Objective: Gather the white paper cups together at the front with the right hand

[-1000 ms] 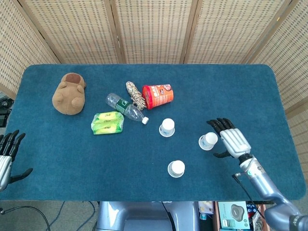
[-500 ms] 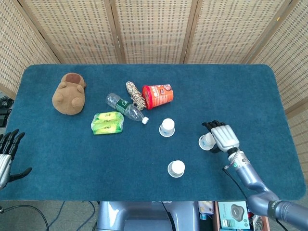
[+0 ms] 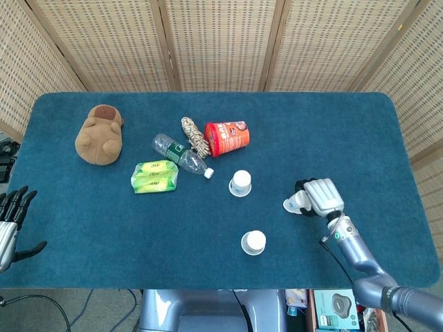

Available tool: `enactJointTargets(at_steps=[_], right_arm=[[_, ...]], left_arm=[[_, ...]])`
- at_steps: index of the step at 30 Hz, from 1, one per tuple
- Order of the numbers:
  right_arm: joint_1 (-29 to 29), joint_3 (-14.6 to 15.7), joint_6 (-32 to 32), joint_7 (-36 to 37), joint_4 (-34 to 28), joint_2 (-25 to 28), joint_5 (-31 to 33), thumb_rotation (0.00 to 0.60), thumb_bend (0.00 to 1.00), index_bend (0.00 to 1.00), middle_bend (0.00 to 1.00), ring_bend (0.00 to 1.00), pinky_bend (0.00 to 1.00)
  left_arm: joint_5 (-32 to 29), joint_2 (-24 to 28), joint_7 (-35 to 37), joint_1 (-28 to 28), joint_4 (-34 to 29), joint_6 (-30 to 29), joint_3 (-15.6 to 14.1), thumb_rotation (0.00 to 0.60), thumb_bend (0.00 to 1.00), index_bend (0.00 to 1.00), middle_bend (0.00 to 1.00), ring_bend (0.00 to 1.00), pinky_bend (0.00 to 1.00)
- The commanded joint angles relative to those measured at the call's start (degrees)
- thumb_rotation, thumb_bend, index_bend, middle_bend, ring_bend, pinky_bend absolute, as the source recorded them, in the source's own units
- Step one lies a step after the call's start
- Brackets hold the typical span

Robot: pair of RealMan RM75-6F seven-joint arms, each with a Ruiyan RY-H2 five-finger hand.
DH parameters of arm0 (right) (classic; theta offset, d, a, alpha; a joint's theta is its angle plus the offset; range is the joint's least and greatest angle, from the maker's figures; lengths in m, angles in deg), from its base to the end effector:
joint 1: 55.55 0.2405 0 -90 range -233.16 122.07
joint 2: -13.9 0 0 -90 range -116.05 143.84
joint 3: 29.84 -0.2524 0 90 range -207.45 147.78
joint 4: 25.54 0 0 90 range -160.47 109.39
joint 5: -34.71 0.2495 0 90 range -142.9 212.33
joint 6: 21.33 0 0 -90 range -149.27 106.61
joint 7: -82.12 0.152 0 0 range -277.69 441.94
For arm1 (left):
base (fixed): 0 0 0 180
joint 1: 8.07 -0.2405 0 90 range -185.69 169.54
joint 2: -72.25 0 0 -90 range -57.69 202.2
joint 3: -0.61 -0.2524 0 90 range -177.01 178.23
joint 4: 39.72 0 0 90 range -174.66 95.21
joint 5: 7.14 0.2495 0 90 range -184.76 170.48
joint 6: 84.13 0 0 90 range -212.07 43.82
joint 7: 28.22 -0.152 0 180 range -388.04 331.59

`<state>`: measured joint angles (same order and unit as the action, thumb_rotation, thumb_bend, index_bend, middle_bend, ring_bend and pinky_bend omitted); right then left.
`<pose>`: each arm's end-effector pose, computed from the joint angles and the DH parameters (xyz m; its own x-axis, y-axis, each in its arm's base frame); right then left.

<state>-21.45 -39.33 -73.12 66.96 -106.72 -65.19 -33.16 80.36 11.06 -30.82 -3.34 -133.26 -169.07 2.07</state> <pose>-0.2408 -0.3611 0.0025 0.5320 -0.2672 0.8035 -0.8437 -0.2471 0.4765 -0.3233 0.1852 0.1307 0.4670 0.0262 0.8839 0.8841 -0.0339 -0.4661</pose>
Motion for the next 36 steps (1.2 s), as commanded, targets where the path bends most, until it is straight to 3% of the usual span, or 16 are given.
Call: enactJointTargets(at_steps=[1, 8, 16, 24, 36], right_arm=[[-1.4, 0.8, -2.9, 2.1, -4.1, 3.1, -3.5, 0.6, 0.44, 0.45, 0.57, 0.45, 0.56], [-6.4, 6.4, -10.7, 4.2, -12.5, 11.9, -15.1, 0.6, 0.44, 0.45, 0.56, 0.45, 0.56], [-10.3, 11.5, -16.1, 4.4, -14.3, 13.8, -23.6, 0.6, 0.44, 0.45, 0.55, 0.45, 0.56], [-10.9, 12.2, -17.2, 1.3, -13.7, 10.8, -26.5, 0.6, 0.44, 0.45, 0.55, 0.45, 0.56], [-9.8, 11.4, -13.6, -6.5, -13.0, 4.8, -25.1, 0.6, 0.44, 0.45, 0.55, 0.45, 0.56]], left_arm=[[0.3, 0.1, 0.1, 0.0, 0.0, -0.1, -0.2, 0.6, 0.17, 0.0, 0.0, 0.0, 0.0], [1.1, 0.3, 0.0, -0.2, -0.4, -0.6, -0.6, 0.6, 0.17, 0.0, 0.0, 0.0, 0.0], [2.0, 0.4, -0.2, -0.4, -0.7, -1.2, -1.0, 0.6, 0.17, 0.0, 0.0, 0.0, 0.0], [2.2, 0.5, -0.1, -0.6, -0.8, -1.4, -1.1, 0.6, 0.17, 0.0, 0.0, 0.0, 0.0], [1.7, 1.0, 1.1, -0.6, -0.7, -1.3, -0.9, 0.6, 0.17, 0.0, 0.0, 0.0, 0.0]])
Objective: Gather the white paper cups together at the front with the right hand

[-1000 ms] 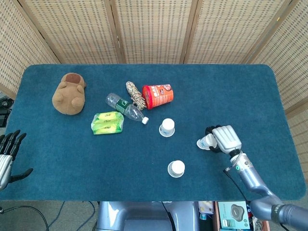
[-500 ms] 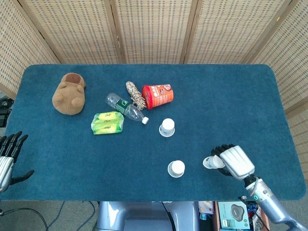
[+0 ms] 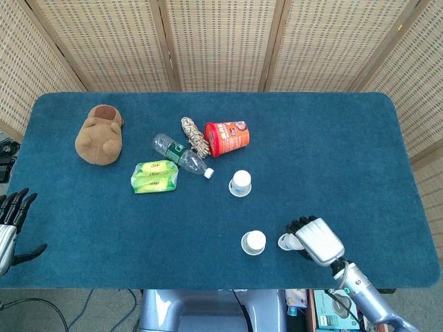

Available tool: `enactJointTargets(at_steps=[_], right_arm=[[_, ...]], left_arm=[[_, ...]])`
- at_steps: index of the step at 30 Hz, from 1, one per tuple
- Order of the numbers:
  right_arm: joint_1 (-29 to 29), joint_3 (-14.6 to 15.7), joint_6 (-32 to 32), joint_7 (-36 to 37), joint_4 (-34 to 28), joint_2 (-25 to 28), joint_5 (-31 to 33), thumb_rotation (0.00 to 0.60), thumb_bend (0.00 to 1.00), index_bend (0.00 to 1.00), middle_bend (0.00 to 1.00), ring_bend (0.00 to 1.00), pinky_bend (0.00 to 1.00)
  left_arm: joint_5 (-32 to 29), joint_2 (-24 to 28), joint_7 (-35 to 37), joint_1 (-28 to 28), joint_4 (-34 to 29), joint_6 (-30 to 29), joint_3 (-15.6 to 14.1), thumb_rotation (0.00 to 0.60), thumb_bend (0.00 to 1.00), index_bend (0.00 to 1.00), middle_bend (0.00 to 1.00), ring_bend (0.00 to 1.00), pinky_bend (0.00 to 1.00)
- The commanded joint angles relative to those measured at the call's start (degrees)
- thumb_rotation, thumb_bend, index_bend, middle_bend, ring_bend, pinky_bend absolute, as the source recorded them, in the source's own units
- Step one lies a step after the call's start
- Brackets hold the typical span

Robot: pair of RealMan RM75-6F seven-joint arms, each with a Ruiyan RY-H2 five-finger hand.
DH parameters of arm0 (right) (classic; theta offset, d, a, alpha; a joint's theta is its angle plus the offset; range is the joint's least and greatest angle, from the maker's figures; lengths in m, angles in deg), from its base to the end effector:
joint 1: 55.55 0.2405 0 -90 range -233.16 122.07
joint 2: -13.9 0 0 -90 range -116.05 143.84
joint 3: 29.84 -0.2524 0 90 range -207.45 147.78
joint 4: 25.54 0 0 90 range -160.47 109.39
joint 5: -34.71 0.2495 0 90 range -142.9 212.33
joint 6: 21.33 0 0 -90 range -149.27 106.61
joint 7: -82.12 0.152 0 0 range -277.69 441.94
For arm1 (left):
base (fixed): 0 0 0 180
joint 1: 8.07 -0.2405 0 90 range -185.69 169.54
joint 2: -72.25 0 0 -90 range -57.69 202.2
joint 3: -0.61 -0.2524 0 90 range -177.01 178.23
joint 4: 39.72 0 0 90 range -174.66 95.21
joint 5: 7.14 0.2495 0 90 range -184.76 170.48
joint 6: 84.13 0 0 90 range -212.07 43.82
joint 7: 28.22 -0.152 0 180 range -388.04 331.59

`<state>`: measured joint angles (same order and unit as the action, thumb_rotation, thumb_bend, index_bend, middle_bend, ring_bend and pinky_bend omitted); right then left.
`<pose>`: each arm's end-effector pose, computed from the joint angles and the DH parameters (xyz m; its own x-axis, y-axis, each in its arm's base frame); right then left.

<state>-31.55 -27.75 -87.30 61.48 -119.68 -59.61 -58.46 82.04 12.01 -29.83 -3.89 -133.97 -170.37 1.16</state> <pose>-0.2246 -0.2393 0.0017 0.6561 -0.1379 0.7420 -0.6827 -0.5275 0.5057 -0.3200 0.1779 0.1338 0.4573 0.0231 0.8890 0.8886 -0.0529 -0.4557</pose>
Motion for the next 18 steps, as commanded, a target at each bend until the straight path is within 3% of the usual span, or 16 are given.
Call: enactJointTargets(at_steps=[1, 18], right_arm=[[0.5, -0.3, 0.7, -1.5, -0.2, -1.1, 0.2, 0.6, 0.44, 0.45, 0.55, 0.45, 0.56], [1.5, -1.3, 2.3, -6.1, -1.9, -3.2, 1.8, 0.6, 0.44, 0.45, 0.54, 0.45, 0.56]], left_arm=[[0.0, 0.1, 0.2, 0.0, 0.0, 0.0, 0.0, 0.6, 0.17, 0.0, 0.0, 0.0, 0.0], [0.0, 0.5, 0.5, 0.0, -0.3, 0.2, -0.2, 0.6, 0.17, 0.0, 0.0, 0.0, 0.0]])
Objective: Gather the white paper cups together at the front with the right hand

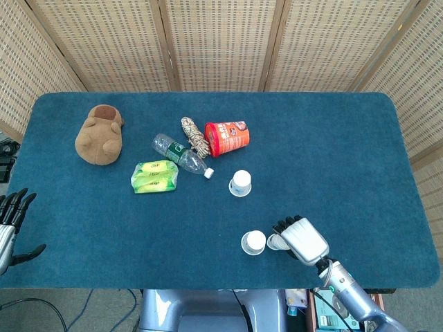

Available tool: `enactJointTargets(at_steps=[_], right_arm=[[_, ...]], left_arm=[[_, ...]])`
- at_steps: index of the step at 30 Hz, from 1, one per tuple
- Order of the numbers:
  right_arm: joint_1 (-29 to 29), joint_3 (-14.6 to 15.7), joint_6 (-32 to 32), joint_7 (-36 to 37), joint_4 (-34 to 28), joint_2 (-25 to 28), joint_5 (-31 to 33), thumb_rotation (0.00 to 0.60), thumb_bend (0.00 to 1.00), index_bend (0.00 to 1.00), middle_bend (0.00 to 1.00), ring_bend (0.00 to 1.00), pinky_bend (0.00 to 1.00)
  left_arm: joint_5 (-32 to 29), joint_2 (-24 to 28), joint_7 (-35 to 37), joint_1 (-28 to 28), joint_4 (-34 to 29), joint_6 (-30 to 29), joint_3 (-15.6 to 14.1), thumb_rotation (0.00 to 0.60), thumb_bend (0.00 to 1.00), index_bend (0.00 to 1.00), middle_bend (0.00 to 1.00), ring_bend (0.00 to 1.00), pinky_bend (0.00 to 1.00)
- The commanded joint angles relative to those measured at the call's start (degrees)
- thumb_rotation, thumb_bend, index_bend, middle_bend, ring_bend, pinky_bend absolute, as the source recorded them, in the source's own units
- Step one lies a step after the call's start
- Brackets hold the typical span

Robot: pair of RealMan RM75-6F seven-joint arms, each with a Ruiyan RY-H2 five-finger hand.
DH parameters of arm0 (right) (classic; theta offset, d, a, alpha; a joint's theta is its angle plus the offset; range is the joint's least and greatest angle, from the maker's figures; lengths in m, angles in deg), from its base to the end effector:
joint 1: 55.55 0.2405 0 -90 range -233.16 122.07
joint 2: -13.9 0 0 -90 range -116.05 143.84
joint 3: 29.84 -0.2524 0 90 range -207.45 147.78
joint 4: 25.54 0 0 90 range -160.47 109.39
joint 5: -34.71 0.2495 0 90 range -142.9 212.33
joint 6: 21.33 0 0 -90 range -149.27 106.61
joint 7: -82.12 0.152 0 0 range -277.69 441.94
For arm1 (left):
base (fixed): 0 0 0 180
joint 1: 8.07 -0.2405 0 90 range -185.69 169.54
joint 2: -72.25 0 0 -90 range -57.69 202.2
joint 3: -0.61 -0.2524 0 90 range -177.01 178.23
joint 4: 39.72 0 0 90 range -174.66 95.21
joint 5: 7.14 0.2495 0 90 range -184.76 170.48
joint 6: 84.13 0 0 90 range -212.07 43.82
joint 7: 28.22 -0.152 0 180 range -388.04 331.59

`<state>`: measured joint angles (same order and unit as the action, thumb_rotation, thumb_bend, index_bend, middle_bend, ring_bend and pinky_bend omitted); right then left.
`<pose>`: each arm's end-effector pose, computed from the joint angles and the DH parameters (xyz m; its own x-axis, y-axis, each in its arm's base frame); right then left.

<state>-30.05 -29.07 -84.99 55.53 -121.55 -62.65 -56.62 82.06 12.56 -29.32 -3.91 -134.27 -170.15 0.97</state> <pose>-0.1994 -0.2413 -0.0172 0.6725 -0.1198 0.7304 -0.6536 -0.5592 0.5100 -0.3203 0.1770 0.1354 0.4535 0.0306 0.8907 0.8906 -0.0525 -0.4517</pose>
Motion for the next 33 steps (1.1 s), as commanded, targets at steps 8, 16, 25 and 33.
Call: enactJointTargets(at_steps=[8, 16, 25, 33], right_arm=[[0.2, 0.4, 0.5, -2.1, -0.5, -0.7, 0.0, 0.6, 0.43, 0.4, 0.37, 0.39, 0.37], [-0.1, 0.9, -0.5, -2.3, -1.7, 0.0, -0.9, 0.6, 0.23, 0.18, 0.13, 0.23, 0.24], [-0.3, -2.4, -5.0, -1.2, -9.8, 6.2, -1.7, 0.6, 0.23, 0.17, 0.14, 0.22, 0.23], [6.8, -13.6, 1.0, 0.9, -13.1, 9.0, 11.2, 0.6, 0.23, 0.17, 0.16, 0.22, 0.23]], left_arm=[[0.2, -0.1, 0.1, 0.0, 0.1, -0.3, 0.1, 0.6, 0.17, 0.0, 0.0, 0.0, 0.0], [0.3, -0.1, 0.4, 0.0, 0.3, -0.4, 0.1, 0.6, 0.17, 0.0, 0.0, 0.0, 0.0], [0.0, 0.1, 0.8, 0.0, 0.2, -0.4, 0.2, 0.6, 0.17, 0.0, 0.0, 0.0, 0.0], [0.1, -0.1, 0.8, 0.0, 0.5, -0.7, 0.4, 0.6, 0.17, 0.0, 0.0, 0.0, 0.0]])
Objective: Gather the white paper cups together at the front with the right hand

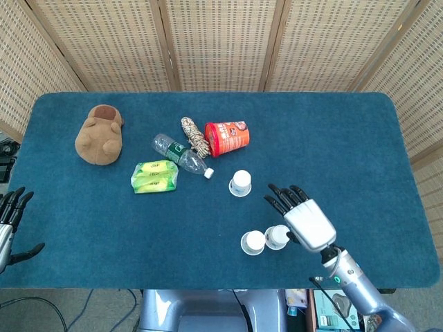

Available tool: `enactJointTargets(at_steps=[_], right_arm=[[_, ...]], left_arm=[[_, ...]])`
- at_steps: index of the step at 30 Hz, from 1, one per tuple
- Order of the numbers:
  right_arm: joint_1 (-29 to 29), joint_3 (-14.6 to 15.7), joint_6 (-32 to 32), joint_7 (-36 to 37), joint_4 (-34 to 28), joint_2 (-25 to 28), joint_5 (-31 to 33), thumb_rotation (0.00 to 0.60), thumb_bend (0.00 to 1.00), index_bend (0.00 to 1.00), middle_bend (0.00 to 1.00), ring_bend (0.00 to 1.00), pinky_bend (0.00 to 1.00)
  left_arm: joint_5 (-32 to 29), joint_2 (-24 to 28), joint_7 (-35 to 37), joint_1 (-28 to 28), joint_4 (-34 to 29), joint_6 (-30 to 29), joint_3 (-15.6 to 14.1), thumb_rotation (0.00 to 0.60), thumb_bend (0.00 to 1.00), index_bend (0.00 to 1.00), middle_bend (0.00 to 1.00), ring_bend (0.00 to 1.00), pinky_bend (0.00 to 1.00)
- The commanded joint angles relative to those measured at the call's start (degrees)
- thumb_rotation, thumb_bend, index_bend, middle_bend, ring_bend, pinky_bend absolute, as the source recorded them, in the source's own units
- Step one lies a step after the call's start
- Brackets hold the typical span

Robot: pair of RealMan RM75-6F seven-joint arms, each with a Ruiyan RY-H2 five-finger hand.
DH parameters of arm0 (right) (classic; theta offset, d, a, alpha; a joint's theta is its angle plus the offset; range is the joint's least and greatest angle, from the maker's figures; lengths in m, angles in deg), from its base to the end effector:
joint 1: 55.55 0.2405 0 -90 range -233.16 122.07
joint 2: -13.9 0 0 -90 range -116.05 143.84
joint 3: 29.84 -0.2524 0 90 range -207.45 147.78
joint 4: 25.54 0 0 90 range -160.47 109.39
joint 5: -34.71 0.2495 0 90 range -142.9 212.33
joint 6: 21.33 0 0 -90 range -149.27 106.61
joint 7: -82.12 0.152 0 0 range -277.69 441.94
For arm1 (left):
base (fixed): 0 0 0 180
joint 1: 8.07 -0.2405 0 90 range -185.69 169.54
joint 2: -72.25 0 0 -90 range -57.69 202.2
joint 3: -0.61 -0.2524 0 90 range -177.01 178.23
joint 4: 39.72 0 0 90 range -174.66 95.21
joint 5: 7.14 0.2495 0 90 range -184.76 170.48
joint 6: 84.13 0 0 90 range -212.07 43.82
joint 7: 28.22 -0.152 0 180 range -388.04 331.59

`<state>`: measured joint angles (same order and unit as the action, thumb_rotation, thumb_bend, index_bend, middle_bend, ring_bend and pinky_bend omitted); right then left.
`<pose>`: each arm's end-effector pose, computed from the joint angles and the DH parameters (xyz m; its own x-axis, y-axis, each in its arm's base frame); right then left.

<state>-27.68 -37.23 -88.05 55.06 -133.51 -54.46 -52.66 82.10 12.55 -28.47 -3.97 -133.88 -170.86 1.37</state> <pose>-0.1414 -0.2744 0.0440 0.5638 0.0132 0.8258 -0.7059 -0.5114 0.4902 -0.3205 0.1785 0.1387 0.4454 0.0121 0.8952 0.8944 -0.0520 -0.4443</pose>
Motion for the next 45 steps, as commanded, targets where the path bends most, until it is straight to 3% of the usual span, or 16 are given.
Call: enactJointTargets(at_steps=[1, 6, 11, 22, 27, 33, 38, 45], right_arm=[[5.9, -6.7, 5.9, 1.5, -0.7, 0.5, 9.8, 0.6, 0.23, 0.17, 0.16, 0.22, 0.23], [10.6, -9.8, 11.8, 2.5, 1.3, -1.9, 19.6, 0.6, 0.23, 0.17, 0.18, 0.22, 0.23], [14.7, -10.7, 16.4, 2.9, 4.9, -5.3, 26.6, 0.6, 0.23, 0.17, 0.19, 0.22, 0.23], [25.2, -10.7, 22.7, 2.4, 25.6, -19.7, 38.1, 0.6, 0.23, 0.17, 0.22, 0.22, 0.23], [27.5, -9.6, 23.7, 2.1, 30.3, -22.8, 39.2, 0.6, 0.23, 0.18, 0.24, 0.22, 0.23], [28.8, -8.4, 23.6, 2.0, 34.7, -25.3, 40.0, 0.6, 0.26, 0.27, 0.33, 0.27, 0.27], [28.9, -7.9, 23.0, 3.0, 36.2, -26.2, 39.5, 0.6, 0.36, 0.38, 0.46, 0.39, 0.43], [28.4, -7.7, 21.8, 4.9, 36.6, -26.5, 38.1, 0.6, 0.46, 0.47, 0.55, 0.46, 0.55]], left_arm=[[0.0, -0.2, -0.1, 0.1, 0.2, 0.1, 0.1, 0.6, 0.17, 0.0, 0.0, 0.0, 0.0], [-0.3, -0.4, -0.3, 0.3, 0.5, 0.3, 0.3, 0.6, 0.17, 0.0, 0.0, 0.0, 0.0], [-1.0, -0.6, -0.4, 0.6, 0.8, 0.8, 0.7, 0.6, 0.17, 0.0, 0.0, 0.0, 0.0], [-4.8, -1.0, -0.4, 2.2, 1.5, 4.7, 1.8, 0.6, 0.17, 0.0, 0.0, 0.0, 0.0], [-5.6, -1.1, -0.4, 2.6, 1.7, 5.4, 2.1, 0.6, 0.17, 0.0, 0.0, 0.0, 0.0], [-6.4, -1.1, -0.1, 2.9, 2.0, 6.1, 2.3, 0.6, 0.17, 0.0, 0.0, 0.0, 0.0], [-6.6, -1.2, -0.1, 3.1, 2.1, 6.6, 2.3, 0.6, 0.17, 0.0, 0.0, 0.0, 0.0], [-6.7, -1.2, -0.2, 3.1, 2.0, 6.4, 2.3, 0.6, 0.17, 0.0, 0.0, 0.0, 0.0]])
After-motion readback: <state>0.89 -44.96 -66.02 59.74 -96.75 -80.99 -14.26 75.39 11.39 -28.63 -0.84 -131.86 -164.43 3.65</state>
